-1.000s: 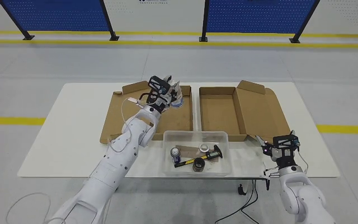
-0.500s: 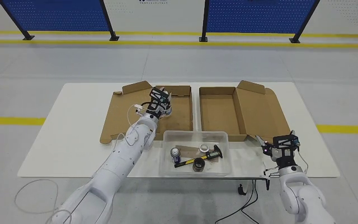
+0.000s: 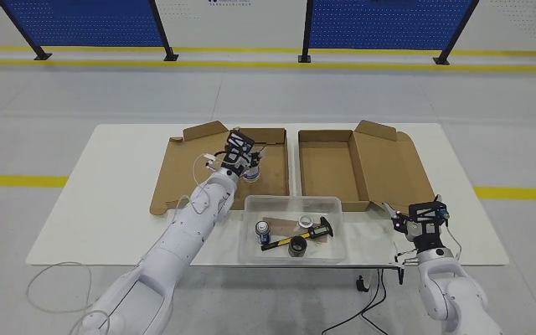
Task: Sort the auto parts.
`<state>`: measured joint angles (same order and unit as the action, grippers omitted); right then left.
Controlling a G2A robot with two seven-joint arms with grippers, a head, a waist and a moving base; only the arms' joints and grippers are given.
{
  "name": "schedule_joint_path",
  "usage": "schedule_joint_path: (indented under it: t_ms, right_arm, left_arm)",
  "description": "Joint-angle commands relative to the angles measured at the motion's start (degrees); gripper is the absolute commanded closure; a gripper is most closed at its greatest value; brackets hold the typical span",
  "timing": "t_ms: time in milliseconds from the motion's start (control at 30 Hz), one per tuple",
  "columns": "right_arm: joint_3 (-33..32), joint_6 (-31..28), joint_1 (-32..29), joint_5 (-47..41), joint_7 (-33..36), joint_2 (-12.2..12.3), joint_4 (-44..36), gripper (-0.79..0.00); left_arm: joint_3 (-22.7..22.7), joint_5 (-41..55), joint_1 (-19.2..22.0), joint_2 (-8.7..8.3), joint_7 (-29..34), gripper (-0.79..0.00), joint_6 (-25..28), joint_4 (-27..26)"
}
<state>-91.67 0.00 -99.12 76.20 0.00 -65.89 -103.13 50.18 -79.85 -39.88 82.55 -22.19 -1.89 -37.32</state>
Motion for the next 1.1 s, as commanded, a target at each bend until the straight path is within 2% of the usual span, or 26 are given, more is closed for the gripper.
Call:
schedule_joint_path:
  t_ms: [0,200,400,600,700,867,967,1067]
  right_arm:
    - [0.0,0.0,0.0,0.0,0.0,0.0,0.0,-0.785]
    - [0.0,0.0,0.0,0.0,0.0,0.0,0.0,-0.785]
    - [0.0,0.0,0.0,0.0,0.0,0.0,0.0,-0.785]
    - [0.0,0.0,0.0,0.0,0.0,0.0,0.0,-0.785]
    - [0.0,0.0,0.0,0.0,0.0,0.0,0.0,-0.785]
    - [0.0,0.0,0.0,0.0,0.0,0.0,0.0,-0.785]
    - [0.0,0.0,0.0,0.0,0.0,0.0,0.0,-0.785]
    - [0.0,0.0,0.0,0.0,0.0,0.0,0.0,-0.785]
  left_arm:
    - [0.8,0.2,0.1,-0.19,-0.5,-0.785,0.3,-0.9]
    - [4.1,-0.2,-2.0,-1.52,1.8,-0.785,0.7,-9.0]
    - [11.0,0.3,-10.2,-4.38,10.7,-0.785,4.4,-26.1]
    - [17.1,-3.8,-21.5,-7.66,30.1,-0.785,17.0,-46.5]
    - [19.4,-2.2,-26.4,-8.76,39.7,-0.785,24.4,-54.4]
    - [21.3,7.2,-31.2,-9.77,55.3,-0.785,34.3,-63.0]
    - [21.6,12.4,-32.7,-10.25,63.0,-0.785,37.7,-65.5]
    - [21.8,17.9,-33.3,-10.6,69.0,-0.785,38.9,-66.6]
